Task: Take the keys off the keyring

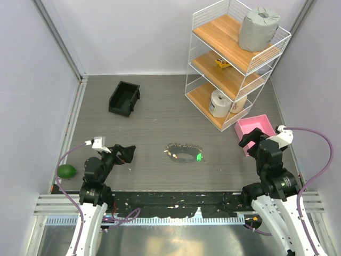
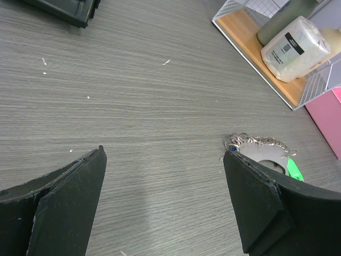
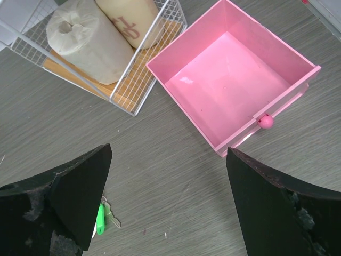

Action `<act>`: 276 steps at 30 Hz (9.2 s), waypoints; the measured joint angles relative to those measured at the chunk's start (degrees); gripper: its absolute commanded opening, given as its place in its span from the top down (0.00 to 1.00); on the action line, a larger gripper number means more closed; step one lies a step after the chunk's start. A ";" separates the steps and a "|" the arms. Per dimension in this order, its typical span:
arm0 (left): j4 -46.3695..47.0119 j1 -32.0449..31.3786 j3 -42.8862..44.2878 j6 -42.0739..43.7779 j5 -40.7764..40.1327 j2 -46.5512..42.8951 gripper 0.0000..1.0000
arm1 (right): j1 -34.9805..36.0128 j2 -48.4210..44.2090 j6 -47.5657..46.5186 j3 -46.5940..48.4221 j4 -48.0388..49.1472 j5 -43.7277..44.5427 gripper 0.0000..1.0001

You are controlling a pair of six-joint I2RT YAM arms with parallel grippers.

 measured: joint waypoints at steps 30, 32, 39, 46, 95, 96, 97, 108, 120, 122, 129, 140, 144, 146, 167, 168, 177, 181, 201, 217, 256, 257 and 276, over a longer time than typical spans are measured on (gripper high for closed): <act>8.66 -20.15 2.89 7.30 -15.82 12.46 0.01 | 20.90 36.92 21.22 0.55 10.14 -4.55 0.31; 8.92 -20.20 2.64 7.32 -16.24 11.45 0.01 | 21.20 37.53 22.80 0.55 10.16 -4.15 0.31; 8.98 -20.24 2.43 7.32 -16.31 12.81 0.01 | 21.57 39.82 26.45 0.59 12.50 -3.98 0.36; 9.03 -20.24 2.43 7.34 -16.28 13.70 0.01 | 22.43 48.65 29.92 1.22 14.45 -5.29 0.42; 16.52 -28.50 3.82 10.29 -10.14 28.70 0.01 | 38.32 62.55 30.23 15.37 22.18 -12.15 0.37; 16.65 -28.50 3.82 10.32 -10.14 28.61 0.01 | 38.99 63.76 29.79 15.96 22.56 -12.94 0.32; 16.70 -28.50 3.85 10.34 -10.01 28.44 0.01 | 39.45 64.72 29.55 16.39 22.77 -13.40 0.30; 15.76 -31.01 8.74 11.06 -6.93 33.77 0.09 | 37.81 56.00 21.27 12.33 22.14 -8.57 0.28; 6.62 -50.60 29.09 16.11 -15.61 58.18 0.32 | 28.61 35.28 16.59 0.92 16.72 -4.66 0.28; 4.59 -52.94 32.35 15.69 -17.97 62.34 0.33 | 27.30 32.33 16.04 0.52 15.41 -4.11 0.28; -6.67 -59.49 49.42 7.39 -24.87 79.91 0.36 | 24.20 26.43 14.53 0.50 12.35 -2.40 0.28; -17.29 -60.67 56.65 -2.97 -32.70 92.74 0.46 | 22.95 21.68 13.46 -0.50 10.43 -2.32 0.27; -17.84 -61.02 56.63 -5.14 -33.42 92.74 0.53 | 22.58 20.79 13.44 -1.05 9.99 -2.32 0.27; -17.88 -61.18 56.78 -5.46 -33.42 93.02 0.56 | 22.51 20.79 13.44 -1.11 9.79 -2.32 0.27; -19.67 -61.11 65.11 -6.21 -34.32 103.71 0.80 | 22.10 18.99 13.31 -1.64 9.55 -3.45 0.27; -19.56 -61.02 65.02 -6.27 -34.32 103.62 0.79 | 22.10 18.62 13.31 -1.73 9.53 -3.45 0.27; -15.17 -59.78 57.29 -6.69 -34.01 97.70 1.00 | 21.92 18.62 12.92 -1.86 9.51 -4.63 0.29; -13.94 -59.54 51.06 -6.84 -33.11 91.01 1.00 | 21.86 21.11 9.79 -1.88 11.67 -8.31 0.29; -12.28 -45.51 33.53 -8.09 -24.61 56.98 0.96 | 36.50 53.13 -10.69 4.61 23.78 -25.99 0.39; -16.09 -37.79 29.73 -5.84 -21.51 43.52 0.95 | 40.04 68.57 -15.54 12.70 24.04 -18.93 0.47; 2.14 -35.32 20.92 3.37 -1.14 33.53 0.57 | 42.21 55.87 -15.56 25.33 9.84 -27.63 0.95; 3.06 -35.32 20.39 3.76 -0.96 32.39 0.55 | 42.21 55.82 -15.50 26.32 9.40 -28.00 0.95; 13.27 -35.32 17.97 15.06 -0.63 25.18 0.34 | 41.51 54.69 -24.83 36.20 -1.01 -27.32 0.95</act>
